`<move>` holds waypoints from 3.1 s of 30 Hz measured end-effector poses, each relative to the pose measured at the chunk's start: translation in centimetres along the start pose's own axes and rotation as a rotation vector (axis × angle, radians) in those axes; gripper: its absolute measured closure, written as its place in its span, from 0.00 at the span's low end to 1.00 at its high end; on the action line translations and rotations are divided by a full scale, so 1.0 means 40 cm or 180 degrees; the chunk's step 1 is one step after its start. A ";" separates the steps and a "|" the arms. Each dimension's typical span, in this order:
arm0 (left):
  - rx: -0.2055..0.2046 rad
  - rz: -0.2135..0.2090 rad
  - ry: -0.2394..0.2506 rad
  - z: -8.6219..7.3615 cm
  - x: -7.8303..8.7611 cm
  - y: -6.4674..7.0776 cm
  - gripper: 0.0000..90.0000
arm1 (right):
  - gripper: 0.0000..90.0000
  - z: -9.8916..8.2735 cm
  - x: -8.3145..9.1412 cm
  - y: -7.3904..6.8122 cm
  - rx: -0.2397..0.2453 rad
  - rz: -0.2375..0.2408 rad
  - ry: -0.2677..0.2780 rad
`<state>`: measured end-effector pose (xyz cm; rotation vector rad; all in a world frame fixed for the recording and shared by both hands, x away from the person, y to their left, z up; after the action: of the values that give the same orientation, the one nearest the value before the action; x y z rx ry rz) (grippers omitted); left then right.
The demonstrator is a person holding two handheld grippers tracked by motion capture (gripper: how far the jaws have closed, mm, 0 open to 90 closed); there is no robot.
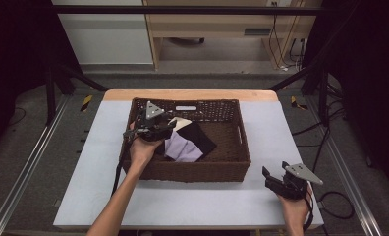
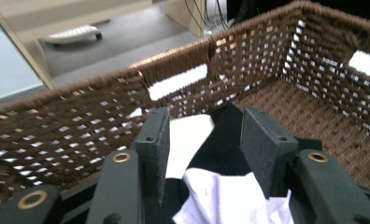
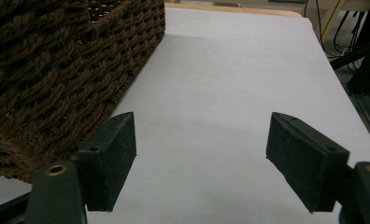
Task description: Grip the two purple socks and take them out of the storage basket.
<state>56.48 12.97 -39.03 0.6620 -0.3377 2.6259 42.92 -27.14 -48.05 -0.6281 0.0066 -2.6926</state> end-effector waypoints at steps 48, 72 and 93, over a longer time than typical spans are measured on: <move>-0.0248 -0.0195 -0.0914 -0.036 -0.057 0.037 0.95 | 0.27 -0.006 -0.003 0.000 0.0026 -0.0020 -0.0077; 0.0098 0.0004 0.0047 -0.003 0.027 0.002 0.95 | 0.27 -0.007 -0.003 0.005 0.0014 -0.0050 -0.0081; 0.0333 -0.0298 0.0495 0.039 0.196 -0.025 0.95 | 0.27 -0.004 0.001 0.009 -0.0010 -0.0068 -0.0051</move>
<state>51.25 15.90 -33.66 0.4896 -0.1211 2.5985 42.94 -27.48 -48.23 -0.6542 -0.0002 -2.7084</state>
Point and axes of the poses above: each handheld gripper's, and its own axes: x roughly backward along the jaws, z roughly out of its top, y roughly to its right, the point moved 2 cm from there along -x, roughly forward along the jaws, and after that the axes turned 9 degrees about z, right-handed, at the moved point
